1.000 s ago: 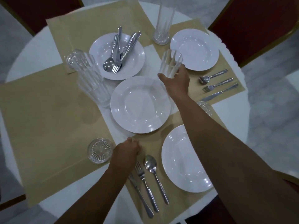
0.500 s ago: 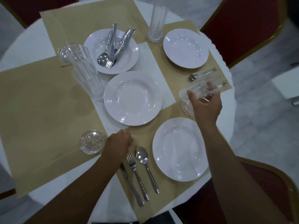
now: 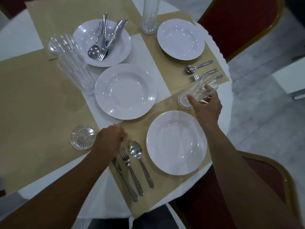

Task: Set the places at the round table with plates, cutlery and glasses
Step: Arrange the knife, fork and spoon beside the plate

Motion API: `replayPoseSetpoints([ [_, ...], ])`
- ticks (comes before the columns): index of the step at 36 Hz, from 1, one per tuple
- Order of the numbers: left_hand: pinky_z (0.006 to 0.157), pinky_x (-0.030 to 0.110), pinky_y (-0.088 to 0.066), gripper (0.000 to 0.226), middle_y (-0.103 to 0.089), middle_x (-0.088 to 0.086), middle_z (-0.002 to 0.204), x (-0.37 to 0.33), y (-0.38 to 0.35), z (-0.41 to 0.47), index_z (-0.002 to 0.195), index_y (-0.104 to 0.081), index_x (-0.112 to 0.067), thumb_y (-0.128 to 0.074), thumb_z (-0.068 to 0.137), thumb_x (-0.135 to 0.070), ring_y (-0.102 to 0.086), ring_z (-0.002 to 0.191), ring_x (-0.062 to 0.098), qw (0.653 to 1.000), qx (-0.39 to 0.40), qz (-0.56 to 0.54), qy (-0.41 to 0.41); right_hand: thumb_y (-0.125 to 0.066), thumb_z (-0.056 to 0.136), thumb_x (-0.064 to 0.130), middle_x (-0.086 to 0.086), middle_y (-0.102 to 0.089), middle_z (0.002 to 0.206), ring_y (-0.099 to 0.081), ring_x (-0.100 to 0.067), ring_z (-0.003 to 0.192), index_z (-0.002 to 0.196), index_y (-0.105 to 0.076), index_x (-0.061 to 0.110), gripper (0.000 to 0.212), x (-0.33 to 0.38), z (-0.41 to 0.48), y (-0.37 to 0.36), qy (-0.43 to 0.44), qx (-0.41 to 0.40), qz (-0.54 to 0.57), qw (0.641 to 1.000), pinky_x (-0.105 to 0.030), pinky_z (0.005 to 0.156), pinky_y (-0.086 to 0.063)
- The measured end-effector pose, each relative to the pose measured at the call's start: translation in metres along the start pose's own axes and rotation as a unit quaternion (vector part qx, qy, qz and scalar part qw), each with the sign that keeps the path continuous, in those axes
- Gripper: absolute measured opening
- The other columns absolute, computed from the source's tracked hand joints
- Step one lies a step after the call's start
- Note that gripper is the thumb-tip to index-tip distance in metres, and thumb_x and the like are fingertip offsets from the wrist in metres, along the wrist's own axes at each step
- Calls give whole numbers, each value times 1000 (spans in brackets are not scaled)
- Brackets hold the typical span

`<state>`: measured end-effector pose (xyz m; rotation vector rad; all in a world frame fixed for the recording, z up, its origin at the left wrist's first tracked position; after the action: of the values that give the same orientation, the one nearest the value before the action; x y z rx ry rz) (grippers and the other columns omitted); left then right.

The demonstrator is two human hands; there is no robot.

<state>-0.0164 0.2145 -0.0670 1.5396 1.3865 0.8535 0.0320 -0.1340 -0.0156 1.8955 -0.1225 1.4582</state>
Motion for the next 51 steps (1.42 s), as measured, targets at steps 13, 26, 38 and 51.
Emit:
replayPoseSetpoints([
  [13, 70, 28, -44, 16, -66, 3, 94, -2, 6, -2, 107, -68, -21, -63, 92, -21, -66, 86, 21, 1000, 3, -24, 4, -90, 70, 45, 14, -62, 122, -59, 20, 91, 131, -58, 35, 70, 0, 2, -1, 15, 8, -27, 1000, 0, 67, -47],
  [26, 75, 26, -42, 23, -70, 2, 91, -14, 13, -12, 88, -75, -18, -54, 90, -11, -57, 86, 20, 991, -1, -132, 5, -83, 67, 67, 10, -55, 134, -58, -7, 114, 144, -43, 34, 93, -17, -11, 16, -29, 61, -46, 997, -22, 90, -47],
  [38, 88, 41, -49, 19, -68, 4, 82, -84, 34, -32, 90, -67, -12, -62, 91, -30, -65, 84, 26, 973, -102, -193, -76, -69, 91, 32, 1, -64, 118, -63, -12, 92, 136, -58, 22, 47, -98, -97, 68, -110, 12, -112, 988, -9, 69, -38],
  [51, 89, 33, -35, 55, -70, 2, 105, -97, 2, -34, 142, -46, -19, -65, 93, -33, -56, 107, 24, 990, -88, -112, 7, -71, 92, 24, 10, -69, 91, -61, 10, 72, 118, -70, 22, 26, -98, -95, 73, -82, 75, -137, 984, 4, 61, -39],
])
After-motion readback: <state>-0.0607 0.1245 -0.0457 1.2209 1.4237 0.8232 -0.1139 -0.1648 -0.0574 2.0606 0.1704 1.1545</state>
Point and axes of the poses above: each hand's wrist, its own z-axis towards the middle knuckle, its own y-axis out of the back of the hand, x = y × z, the point moved 7 cm from there along z, towards the middle knuckle
